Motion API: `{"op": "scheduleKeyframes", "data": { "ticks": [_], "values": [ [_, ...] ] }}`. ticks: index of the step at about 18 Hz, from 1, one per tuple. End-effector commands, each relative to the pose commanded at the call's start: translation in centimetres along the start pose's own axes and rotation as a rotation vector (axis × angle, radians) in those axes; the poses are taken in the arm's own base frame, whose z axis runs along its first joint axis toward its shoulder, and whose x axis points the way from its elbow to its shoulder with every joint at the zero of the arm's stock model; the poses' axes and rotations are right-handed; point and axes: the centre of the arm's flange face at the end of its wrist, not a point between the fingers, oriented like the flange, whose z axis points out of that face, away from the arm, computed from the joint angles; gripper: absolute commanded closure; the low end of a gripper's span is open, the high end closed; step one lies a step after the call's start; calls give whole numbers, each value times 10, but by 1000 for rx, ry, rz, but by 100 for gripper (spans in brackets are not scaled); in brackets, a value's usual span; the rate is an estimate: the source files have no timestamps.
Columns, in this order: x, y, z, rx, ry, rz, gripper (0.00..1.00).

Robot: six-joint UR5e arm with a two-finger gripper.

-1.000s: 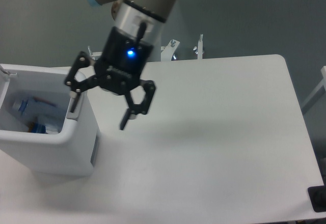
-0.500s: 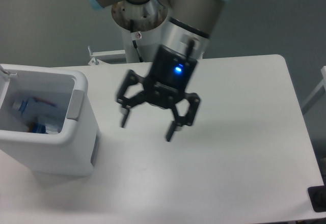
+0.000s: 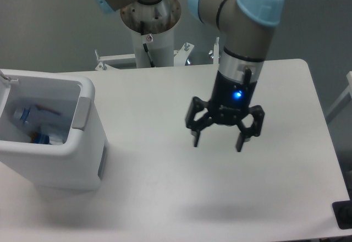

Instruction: Place the trash in the trash can

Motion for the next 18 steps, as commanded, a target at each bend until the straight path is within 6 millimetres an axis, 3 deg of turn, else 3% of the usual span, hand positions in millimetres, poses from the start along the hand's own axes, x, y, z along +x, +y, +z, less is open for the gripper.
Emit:
{"op": "scheduleKeyframes", "data": {
  "ticks": [9, 18],
  "values": [
    [-12, 15, 26, -180, -85, 92, 0],
    [-9, 27, 28, -319, -63, 422, 0]
  ]
}}
